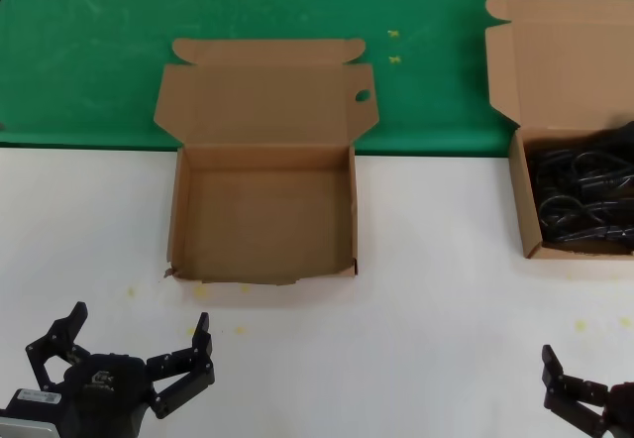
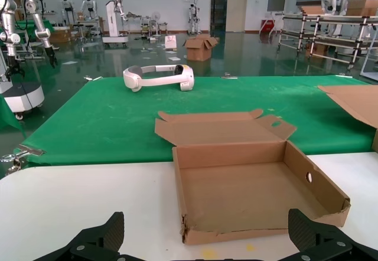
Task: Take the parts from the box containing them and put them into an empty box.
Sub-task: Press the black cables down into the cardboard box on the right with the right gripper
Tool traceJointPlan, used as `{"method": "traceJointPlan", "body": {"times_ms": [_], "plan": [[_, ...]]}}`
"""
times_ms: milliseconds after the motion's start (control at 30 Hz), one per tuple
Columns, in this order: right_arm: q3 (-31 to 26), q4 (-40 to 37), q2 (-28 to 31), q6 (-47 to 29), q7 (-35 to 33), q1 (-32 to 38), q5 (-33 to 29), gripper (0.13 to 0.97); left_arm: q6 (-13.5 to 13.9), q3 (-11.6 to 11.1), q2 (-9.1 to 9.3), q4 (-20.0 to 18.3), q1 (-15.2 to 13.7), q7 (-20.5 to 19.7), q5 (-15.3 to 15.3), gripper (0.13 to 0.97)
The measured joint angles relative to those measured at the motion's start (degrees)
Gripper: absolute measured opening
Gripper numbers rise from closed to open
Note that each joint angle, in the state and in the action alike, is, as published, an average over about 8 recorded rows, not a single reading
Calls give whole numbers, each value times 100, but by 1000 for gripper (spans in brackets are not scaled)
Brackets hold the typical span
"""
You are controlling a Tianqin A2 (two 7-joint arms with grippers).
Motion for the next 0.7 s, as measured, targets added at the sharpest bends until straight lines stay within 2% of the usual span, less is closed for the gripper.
{"method": "traceJointPlan", "body": {"times_ms": [700], "plan": [[0, 0, 0, 0, 0, 0, 0, 966, 0, 0, 0, 0, 0, 4, 0, 966]]}}
